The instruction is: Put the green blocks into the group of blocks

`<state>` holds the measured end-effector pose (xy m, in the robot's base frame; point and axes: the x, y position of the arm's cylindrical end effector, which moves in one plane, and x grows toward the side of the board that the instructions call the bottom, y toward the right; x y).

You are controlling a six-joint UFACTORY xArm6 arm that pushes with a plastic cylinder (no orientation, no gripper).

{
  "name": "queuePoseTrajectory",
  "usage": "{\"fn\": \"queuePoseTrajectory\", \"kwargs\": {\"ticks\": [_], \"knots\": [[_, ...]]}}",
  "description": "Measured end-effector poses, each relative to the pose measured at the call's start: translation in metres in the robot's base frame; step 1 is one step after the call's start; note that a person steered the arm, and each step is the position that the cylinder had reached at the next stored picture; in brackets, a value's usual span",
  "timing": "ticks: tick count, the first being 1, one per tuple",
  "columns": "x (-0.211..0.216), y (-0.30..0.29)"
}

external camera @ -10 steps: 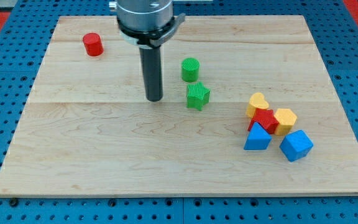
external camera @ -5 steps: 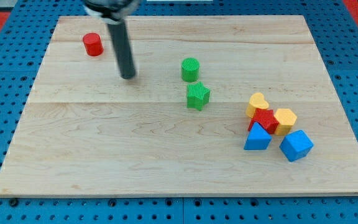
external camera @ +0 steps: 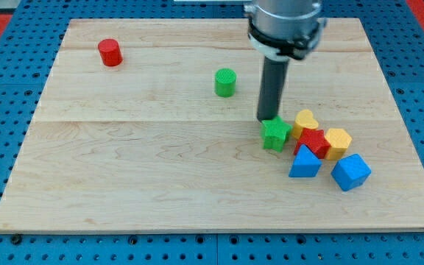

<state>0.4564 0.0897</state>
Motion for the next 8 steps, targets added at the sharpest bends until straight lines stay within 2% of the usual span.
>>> {"fn": "queuePoseTrajectory", "kwargs": {"ticks": [1, 2, 3, 6, 7, 8], "knots": [[0.019, 0.014], [-0.018, -0.003], [-0.021, -0.041], [-0.108, -0.121], [-0.126, -0.097], [-0.116, -0.056]]}}
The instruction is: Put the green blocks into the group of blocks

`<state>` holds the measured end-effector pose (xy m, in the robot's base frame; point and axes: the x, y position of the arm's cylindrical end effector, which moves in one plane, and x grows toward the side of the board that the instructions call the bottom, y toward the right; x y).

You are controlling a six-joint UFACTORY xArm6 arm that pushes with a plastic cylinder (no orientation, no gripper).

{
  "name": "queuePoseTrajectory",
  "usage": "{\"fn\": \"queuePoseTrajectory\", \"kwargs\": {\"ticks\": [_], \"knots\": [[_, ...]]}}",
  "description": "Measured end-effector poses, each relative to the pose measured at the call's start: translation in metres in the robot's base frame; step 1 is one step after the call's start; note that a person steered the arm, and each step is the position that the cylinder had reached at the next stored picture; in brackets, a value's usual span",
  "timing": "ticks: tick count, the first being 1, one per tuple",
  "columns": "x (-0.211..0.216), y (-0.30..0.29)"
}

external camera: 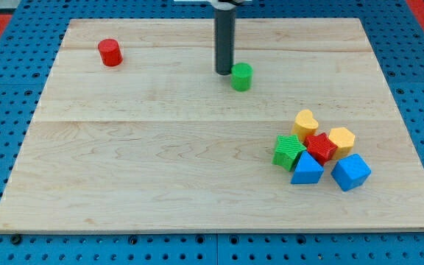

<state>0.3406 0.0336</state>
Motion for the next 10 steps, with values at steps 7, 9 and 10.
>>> {"fn": "queuePoseTrajectory", "kwargs": {"ticks": [7, 9, 10], "knots": [[0.086, 0.103], [-0.012, 0.083], [-0.03, 0.065]]}}
